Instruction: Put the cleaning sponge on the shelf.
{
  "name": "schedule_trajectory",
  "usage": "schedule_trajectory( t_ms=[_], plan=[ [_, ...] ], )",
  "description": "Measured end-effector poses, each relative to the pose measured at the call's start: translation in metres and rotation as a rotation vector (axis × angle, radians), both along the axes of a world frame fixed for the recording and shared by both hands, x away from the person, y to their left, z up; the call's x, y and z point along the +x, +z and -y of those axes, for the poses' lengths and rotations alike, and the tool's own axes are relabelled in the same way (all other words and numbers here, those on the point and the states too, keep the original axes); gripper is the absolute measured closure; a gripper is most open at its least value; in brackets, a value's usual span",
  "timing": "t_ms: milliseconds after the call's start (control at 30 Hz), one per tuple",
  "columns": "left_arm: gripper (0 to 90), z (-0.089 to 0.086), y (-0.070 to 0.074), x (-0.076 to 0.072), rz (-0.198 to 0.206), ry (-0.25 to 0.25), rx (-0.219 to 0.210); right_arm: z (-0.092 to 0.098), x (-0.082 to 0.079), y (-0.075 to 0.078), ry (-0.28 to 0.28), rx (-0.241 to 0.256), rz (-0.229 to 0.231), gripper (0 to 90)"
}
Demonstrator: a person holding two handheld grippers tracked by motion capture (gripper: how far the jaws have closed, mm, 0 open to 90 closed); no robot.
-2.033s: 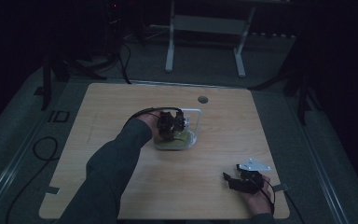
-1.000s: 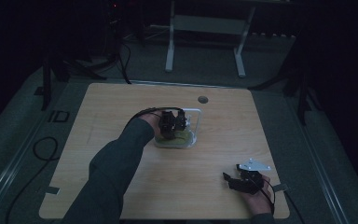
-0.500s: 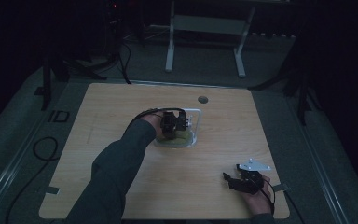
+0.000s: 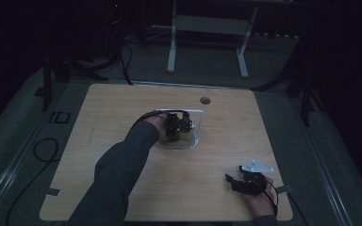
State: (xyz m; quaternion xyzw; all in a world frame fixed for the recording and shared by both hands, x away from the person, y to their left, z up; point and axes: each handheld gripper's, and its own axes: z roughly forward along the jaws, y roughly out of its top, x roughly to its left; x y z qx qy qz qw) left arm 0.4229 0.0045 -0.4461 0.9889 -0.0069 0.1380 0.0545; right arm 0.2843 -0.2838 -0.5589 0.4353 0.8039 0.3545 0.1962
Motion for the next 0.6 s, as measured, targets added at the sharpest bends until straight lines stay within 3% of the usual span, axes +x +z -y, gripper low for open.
schedule_trajectory(
  t_ms=[600],
  plan=[
    [71.4, 0.008, -0.0087, -0.0013, 0.028, 0.004, 0.018, 0.0, 0.0, 0.0, 0.0, 0.0, 0.0, 29.8]
  ],
)
